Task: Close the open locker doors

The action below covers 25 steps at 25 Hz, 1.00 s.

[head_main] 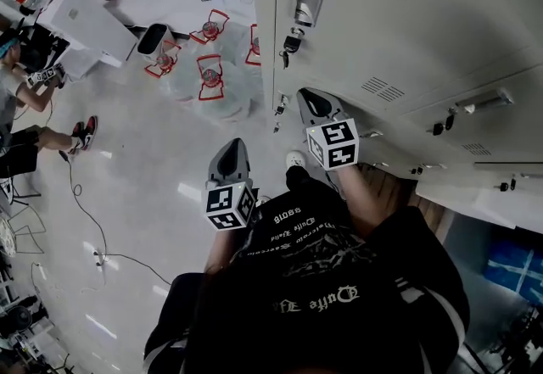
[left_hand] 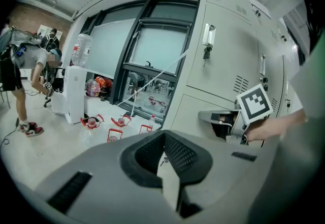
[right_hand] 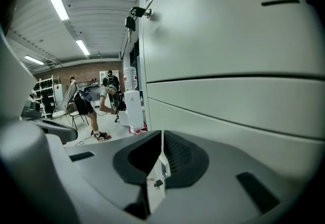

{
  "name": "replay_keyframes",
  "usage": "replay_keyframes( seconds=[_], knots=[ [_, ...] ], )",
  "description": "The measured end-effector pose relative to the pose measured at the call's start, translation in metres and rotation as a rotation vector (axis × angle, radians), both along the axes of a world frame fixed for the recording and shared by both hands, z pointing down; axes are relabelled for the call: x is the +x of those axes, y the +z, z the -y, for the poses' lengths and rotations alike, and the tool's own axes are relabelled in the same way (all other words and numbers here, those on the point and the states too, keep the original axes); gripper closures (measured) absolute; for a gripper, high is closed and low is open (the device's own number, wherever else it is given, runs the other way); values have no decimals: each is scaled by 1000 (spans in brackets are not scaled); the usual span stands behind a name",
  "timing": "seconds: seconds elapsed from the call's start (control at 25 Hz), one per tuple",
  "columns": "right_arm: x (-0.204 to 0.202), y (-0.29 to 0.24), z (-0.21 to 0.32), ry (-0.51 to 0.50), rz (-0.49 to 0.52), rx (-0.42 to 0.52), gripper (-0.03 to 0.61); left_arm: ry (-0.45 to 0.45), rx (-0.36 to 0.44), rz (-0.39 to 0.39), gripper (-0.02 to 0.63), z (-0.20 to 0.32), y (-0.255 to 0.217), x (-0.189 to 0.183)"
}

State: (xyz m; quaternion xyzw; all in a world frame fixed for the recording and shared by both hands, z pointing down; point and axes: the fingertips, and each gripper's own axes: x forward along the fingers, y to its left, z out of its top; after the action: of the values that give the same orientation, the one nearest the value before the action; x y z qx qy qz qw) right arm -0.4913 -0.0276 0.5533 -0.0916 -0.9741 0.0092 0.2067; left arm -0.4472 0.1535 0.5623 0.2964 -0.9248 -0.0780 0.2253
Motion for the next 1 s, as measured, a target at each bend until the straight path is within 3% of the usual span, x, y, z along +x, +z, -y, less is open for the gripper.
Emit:
replay_keyframes(
  seconds=[0.12, 0.4, 0.68, 1.0],
  knots=[
    [1, 0, 3, 21, 4, 13, 561, 8, 0, 6, 606, 2, -1, 1],
    [18, -6, 5, 88, 17, -57, 561, -4, 19, 22, 606, -9, -7, 8],
    [62, -27, -12, 136, 77, -38, 561, 16, 43, 33, 606, -19, -17, 24],
    [123, -42, -40, 162, 127, -15, 568, 103, 40, 116, 606, -16, -39, 56]
  ],
)
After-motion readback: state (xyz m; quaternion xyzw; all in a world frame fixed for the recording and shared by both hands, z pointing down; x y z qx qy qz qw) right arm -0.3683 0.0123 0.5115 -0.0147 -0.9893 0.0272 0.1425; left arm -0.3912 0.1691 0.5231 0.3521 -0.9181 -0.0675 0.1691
